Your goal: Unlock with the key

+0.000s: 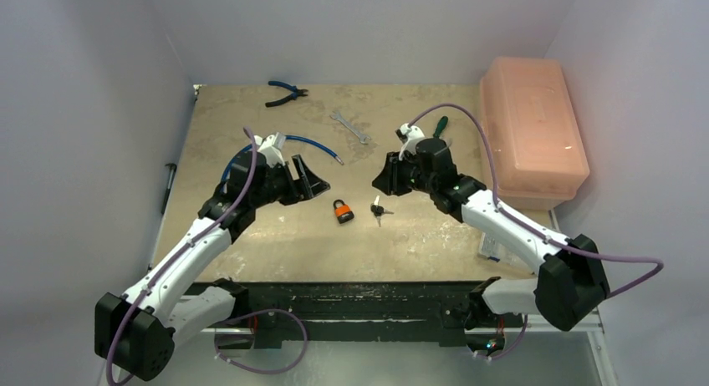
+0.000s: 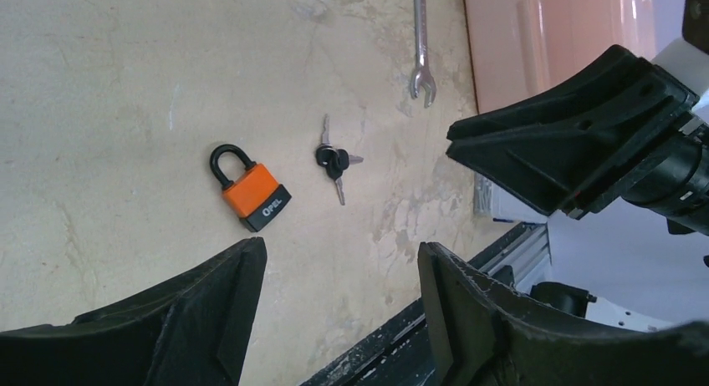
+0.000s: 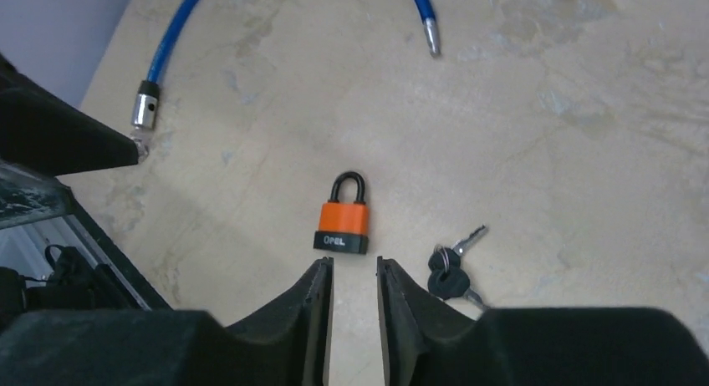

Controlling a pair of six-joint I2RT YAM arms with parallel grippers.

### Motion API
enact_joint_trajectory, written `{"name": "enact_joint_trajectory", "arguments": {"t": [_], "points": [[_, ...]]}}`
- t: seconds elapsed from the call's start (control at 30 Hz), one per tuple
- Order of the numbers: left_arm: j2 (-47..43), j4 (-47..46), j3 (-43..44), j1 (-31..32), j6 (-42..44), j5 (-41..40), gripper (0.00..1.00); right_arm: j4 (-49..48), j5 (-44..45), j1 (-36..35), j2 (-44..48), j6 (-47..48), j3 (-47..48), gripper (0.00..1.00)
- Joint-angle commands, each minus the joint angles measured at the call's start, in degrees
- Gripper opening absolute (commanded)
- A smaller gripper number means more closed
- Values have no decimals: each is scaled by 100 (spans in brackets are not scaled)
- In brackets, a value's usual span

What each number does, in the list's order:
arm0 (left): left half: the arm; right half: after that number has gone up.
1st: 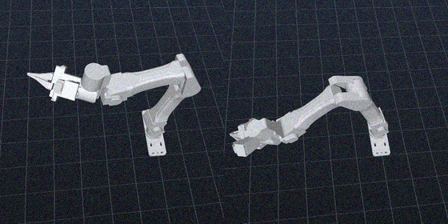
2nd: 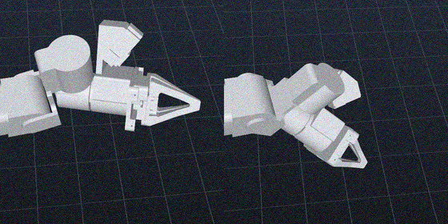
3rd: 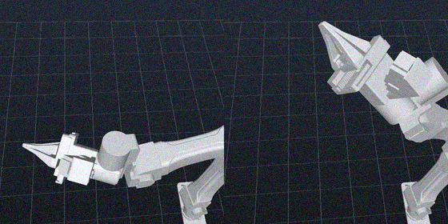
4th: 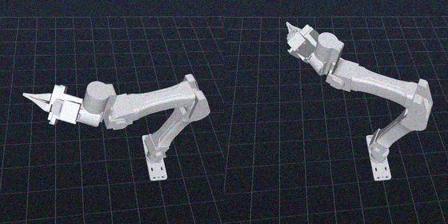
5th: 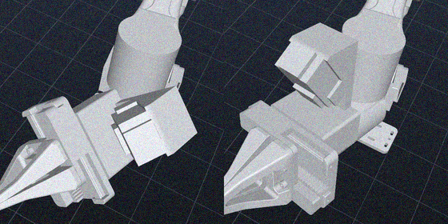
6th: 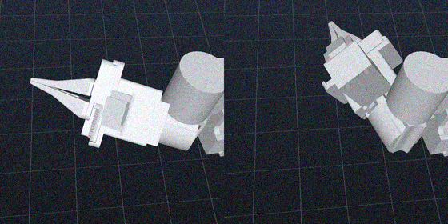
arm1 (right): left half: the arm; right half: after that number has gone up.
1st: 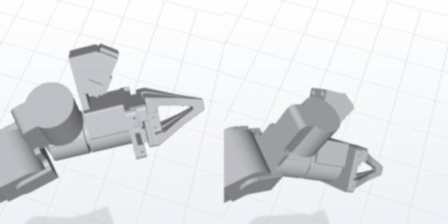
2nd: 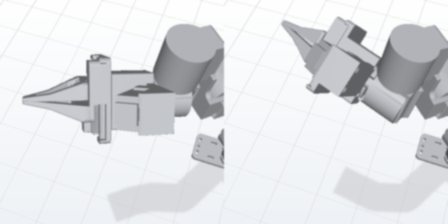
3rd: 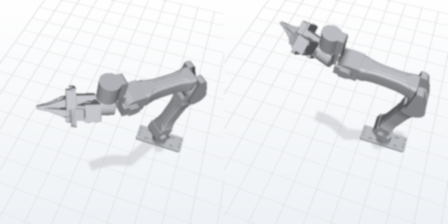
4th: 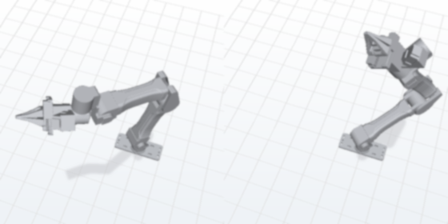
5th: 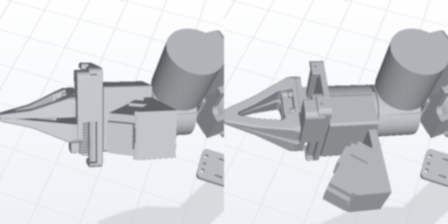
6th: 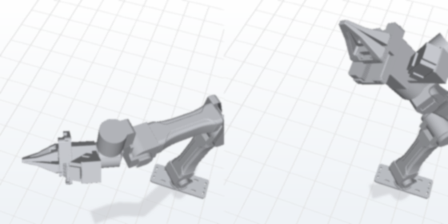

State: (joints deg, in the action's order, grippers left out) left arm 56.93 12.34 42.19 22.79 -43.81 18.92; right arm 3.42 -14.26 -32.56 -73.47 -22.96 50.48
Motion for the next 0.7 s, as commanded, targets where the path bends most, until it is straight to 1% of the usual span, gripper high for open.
{"name": "enact_joint_trajectory", "arguments": {"t": [0.0,0.17,0.27,0.37,0.47,0.57,0.67], "points": [[-18,243,444,49,386,-505,70,848,816,-171,-254,74,395,45],[-123,1165,771,44,1337,-1346,71,1627,1143,-465,-823,308,621,75],[-268,1460,748,42,1618,-1621,71,1788,1384,-691,-1187,614,737,83],[-417,1662,694,42,1770,-1780,71,1926,1669,-777,-1537,874,911,86],[-570,1798,603,42,1837,-1846,71,1894,1944,-778,-1816,1038,1053,86],[-695,1833,465,42,1867,-1874,71,1876,2137,-778,-2019,1213,1182,85],[-763,1806,414,42,1874,-1874,71,1840,2069,-779,-2178,1340,1256,81]]}}
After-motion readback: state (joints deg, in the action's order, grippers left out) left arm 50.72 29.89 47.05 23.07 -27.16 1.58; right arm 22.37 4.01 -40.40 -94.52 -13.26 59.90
